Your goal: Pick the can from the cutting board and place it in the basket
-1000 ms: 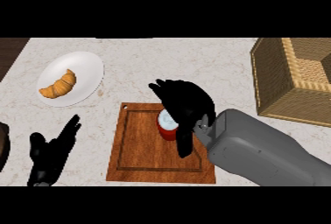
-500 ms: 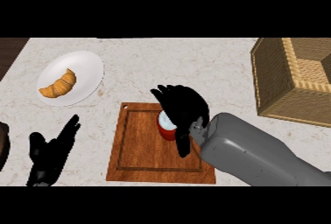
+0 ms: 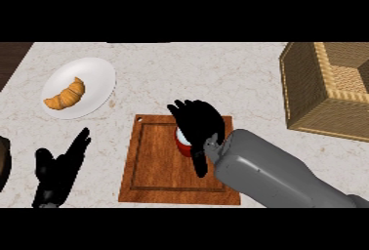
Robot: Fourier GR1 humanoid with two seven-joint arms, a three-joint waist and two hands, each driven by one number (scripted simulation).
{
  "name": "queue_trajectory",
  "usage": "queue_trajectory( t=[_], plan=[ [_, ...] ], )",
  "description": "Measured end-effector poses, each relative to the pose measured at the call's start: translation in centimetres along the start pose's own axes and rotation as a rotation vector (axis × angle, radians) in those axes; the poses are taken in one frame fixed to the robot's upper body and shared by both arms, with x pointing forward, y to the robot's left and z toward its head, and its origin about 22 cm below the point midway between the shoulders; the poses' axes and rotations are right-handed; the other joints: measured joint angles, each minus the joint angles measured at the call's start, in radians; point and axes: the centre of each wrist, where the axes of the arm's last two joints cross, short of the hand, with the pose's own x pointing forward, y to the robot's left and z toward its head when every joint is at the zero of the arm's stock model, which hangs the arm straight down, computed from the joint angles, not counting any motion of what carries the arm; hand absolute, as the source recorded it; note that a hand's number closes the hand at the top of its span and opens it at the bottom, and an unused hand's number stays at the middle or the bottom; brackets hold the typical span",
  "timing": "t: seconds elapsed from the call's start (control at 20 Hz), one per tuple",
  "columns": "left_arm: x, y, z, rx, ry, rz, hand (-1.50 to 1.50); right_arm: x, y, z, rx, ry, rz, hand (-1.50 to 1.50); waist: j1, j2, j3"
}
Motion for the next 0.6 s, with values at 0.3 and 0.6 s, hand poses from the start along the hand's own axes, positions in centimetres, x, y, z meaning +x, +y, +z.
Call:
queue_trajectory(
  t=[0.3, 0.6],
  plan=[
    [0.1, -0.3, 0.1, 0.003, -0.002, -0.003, 0.0, -0.6, 0.9, -1.1, -0.003, 0.0, -0.007, -1.5, 0.003, 0.001, -0.001],
    [0.1, 0.5, 0.1, 0.006, 0.008, 0.008, 0.0, -1.0, 2.1, -1.7, -0.006, -0.02, 0.02, 1.5, 0.001, 0.001, -0.002]
  ],
)
